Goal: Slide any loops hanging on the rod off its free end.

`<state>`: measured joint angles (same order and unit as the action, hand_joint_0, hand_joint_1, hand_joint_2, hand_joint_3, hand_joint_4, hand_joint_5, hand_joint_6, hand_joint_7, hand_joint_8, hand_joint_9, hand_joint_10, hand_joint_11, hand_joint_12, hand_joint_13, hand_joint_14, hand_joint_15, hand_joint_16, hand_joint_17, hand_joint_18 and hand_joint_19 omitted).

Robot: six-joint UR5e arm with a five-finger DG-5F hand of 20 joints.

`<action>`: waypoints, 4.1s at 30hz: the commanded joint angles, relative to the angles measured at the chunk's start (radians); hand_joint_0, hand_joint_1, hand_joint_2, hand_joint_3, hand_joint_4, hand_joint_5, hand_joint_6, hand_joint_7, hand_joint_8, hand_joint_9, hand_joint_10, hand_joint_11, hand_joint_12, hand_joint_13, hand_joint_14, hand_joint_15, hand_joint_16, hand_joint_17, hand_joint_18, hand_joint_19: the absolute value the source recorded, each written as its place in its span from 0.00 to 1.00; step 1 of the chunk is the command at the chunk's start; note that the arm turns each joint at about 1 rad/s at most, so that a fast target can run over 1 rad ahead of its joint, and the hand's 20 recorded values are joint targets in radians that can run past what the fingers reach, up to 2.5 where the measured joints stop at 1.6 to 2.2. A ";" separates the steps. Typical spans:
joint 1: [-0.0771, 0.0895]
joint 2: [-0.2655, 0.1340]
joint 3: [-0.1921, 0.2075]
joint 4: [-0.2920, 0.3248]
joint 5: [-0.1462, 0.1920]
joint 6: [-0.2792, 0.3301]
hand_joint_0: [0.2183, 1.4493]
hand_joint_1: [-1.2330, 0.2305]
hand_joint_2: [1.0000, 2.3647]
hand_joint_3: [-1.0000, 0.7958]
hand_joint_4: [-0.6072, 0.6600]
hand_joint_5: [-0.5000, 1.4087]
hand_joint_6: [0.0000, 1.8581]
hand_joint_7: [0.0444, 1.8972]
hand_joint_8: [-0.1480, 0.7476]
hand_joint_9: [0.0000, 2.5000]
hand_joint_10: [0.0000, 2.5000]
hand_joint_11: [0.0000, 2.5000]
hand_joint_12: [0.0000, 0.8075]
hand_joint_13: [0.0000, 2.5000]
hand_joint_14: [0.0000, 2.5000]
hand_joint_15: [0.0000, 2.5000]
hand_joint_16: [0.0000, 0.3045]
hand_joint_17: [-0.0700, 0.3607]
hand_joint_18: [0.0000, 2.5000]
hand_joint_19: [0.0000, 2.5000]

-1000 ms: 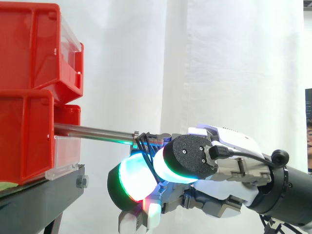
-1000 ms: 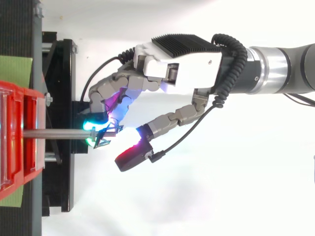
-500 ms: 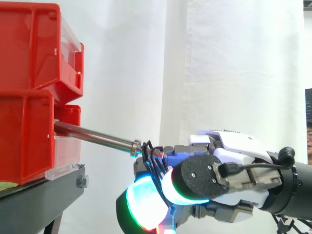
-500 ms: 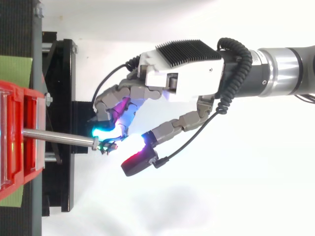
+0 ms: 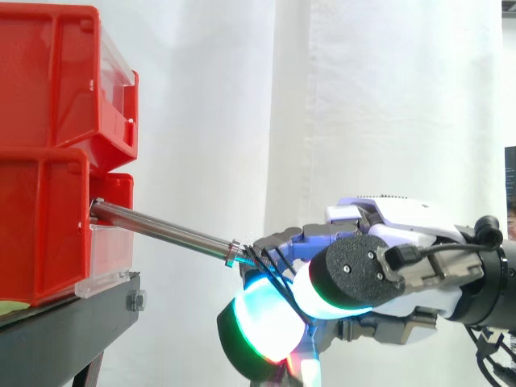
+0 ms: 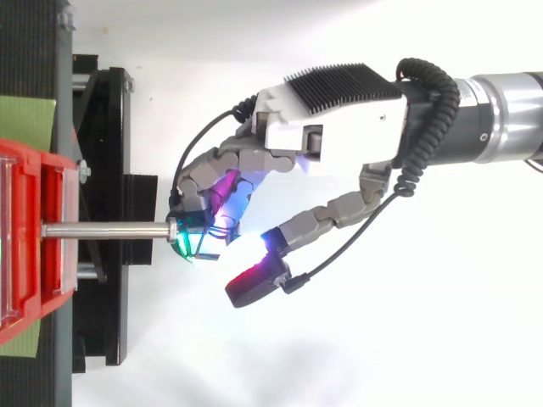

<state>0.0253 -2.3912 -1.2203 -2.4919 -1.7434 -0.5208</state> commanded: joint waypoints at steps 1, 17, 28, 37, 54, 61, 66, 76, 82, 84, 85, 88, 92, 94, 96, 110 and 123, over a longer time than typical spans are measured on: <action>-0.001 0.015 -0.001 -0.038 0.001 -0.004 0.31 0.37 0.02 0.49 0.60 0.19 0.49 0.62 0.55 0.40 0.01 0.19 0.47 0.36 0.00 0.13 0.16 0.42 0.32 0.18; 0.005 0.098 -0.001 -0.288 0.024 0.004 0.32 0.32 0.02 0.47 0.58 0.18 0.49 0.62 0.54 0.39 0.01 0.19 0.46 0.36 0.00 0.13 0.16 0.41 0.32 0.18; 0.010 0.106 -0.001 -0.323 0.059 0.036 0.34 0.28 0.01 0.42 0.58 0.18 0.49 0.60 0.54 0.39 0.01 0.19 0.46 0.36 0.01 0.13 0.16 0.41 0.32 0.18; 0.016 0.124 -0.001 -0.340 0.082 0.061 0.36 0.28 0.01 0.38 0.57 0.18 0.48 0.59 0.53 0.38 0.01 0.19 0.45 0.36 0.00 0.13 0.16 0.41 0.33 0.18; 0.045 0.133 -0.001 -0.390 0.131 0.104 0.38 0.24 0.01 0.34 0.57 0.17 0.49 0.57 0.52 0.36 0.01 0.19 0.45 0.35 0.00 0.13 0.16 0.41 0.33 0.17; 0.062 0.133 -0.001 -0.400 0.143 0.128 0.34 0.30 0.01 0.36 0.59 0.17 0.49 0.59 0.53 0.37 0.01 0.19 0.45 0.35 0.01 0.13 0.16 0.41 0.33 0.18; 0.068 0.133 -0.001 -0.400 0.154 0.131 0.33 0.34 0.01 0.36 0.60 0.18 0.48 0.60 0.53 0.38 0.01 0.19 0.46 0.35 0.01 0.13 0.16 0.41 0.32 0.18; 0.077 0.133 -0.001 -0.403 0.162 0.140 0.31 0.43 0.01 0.34 0.60 0.19 0.47 0.61 0.53 0.39 0.01 0.19 0.46 0.35 0.00 0.13 0.16 0.41 0.31 0.19; 0.082 0.132 -0.001 -0.403 0.168 0.142 0.30 0.44 0.01 0.34 0.60 0.19 0.47 0.61 0.53 0.40 0.01 0.19 0.47 0.35 0.01 0.13 0.16 0.42 0.31 0.19; 0.084 0.133 -0.001 -0.403 0.173 0.142 0.30 0.45 0.01 0.34 0.60 0.19 0.47 0.61 0.53 0.40 0.01 0.19 0.47 0.35 0.00 0.13 0.16 0.42 0.31 0.19; 0.084 0.133 -0.001 -0.403 0.176 0.142 0.30 0.45 0.01 0.34 0.60 0.19 0.47 0.61 0.53 0.40 0.01 0.19 0.47 0.35 0.01 0.13 0.16 0.42 0.31 0.19; 0.087 0.133 -0.001 -0.403 0.177 0.148 0.30 0.46 0.01 0.34 0.60 0.19 0.47 0.60 0.53 0.40 0.01 0.19 0.47 0.35 0.01 0.14 0.16 0.42 0.31 0.19; 0.087 0.132 -0.001 -0.403 0.179 0.162 0.30 0.47 0.01 0.34 0.60 0.19 0.47 0.60 0.53 0.41 0.01 0.19 0.47 0.35 0.00 0.14 0.16 0.42 0.31 0.19; 0.087 0.133 -0.001 -0.403 0.179 0.163 0.30 0.47 0.01 0.34 0.60 0.19 0.47 0.60 0.53 0.41 0.01 0.19 0.47 0.35 0.01 0.14 0.16 0.42 0.31 0.19; 0.087 0.133 -0.002 -0.406 0.179 0.174 0.30 0.47 0.01 0.33 0.60 0.19 0.46 0.59 0.53 0.41 0.01 0.19 0.47 0.35 0.01 0.14 0.16 0.42 0.31 0.20; 0.087 0.132 -0.001 -0.412 0.185 0.199 0.29 0.48 0.00 0.31 0.61 0.19 0.46 0.60 0.54 0.41 0.01 0.18 0.48 0.35 0.00 0.13 0.16 0.42 0.32 0.19; 0.088 0.132 -0.001 -0.412 0.194 0.209 0.31 0.47 0.01 0.33 0.61 0.19 0.47 0.63 0.54 0.41 0.01 0.19 0.47 0.36 0.00 0.13 0.16 0.41 0.32 0.19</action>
<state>0.1130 -2.2593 -1.2212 -2.9029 -1.5529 -0.3125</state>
